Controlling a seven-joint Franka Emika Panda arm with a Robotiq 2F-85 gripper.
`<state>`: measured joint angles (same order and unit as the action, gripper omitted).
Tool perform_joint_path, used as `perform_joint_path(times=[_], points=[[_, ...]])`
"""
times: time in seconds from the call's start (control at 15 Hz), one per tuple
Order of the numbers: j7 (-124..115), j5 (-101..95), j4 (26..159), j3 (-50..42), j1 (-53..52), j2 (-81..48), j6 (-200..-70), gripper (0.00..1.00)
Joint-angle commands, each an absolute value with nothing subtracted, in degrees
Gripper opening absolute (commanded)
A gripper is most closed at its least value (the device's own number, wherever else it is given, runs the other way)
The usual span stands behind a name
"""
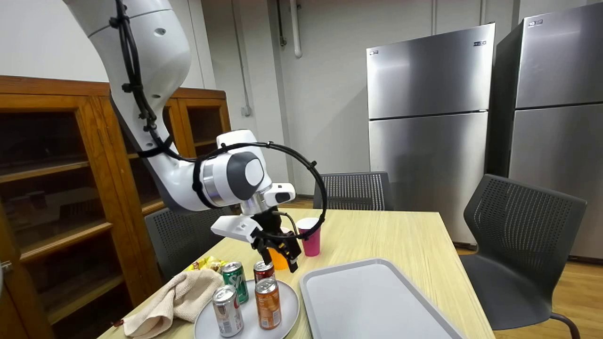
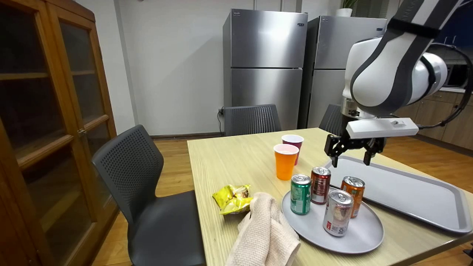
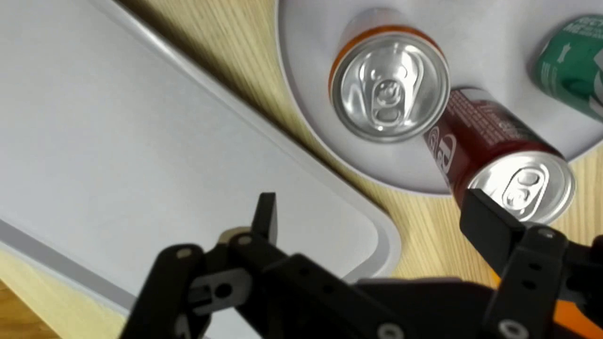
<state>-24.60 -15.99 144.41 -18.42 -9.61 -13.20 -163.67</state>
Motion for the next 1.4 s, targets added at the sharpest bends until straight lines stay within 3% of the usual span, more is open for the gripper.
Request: perform_joint_path(times=[0.0, 0.47, 1.33], points=[[-18.2, -14.2, 143.7, -16.4, -4.2, -8.6, -162.0, 1.0], [-2.4, -5.0, 139.8, -12.9, 5.5, -6.7, -162.5, 1.0], [-6.2, -7.7, 140.5, -13.6, 4.8, -8.2, -163.6, 1.0]])
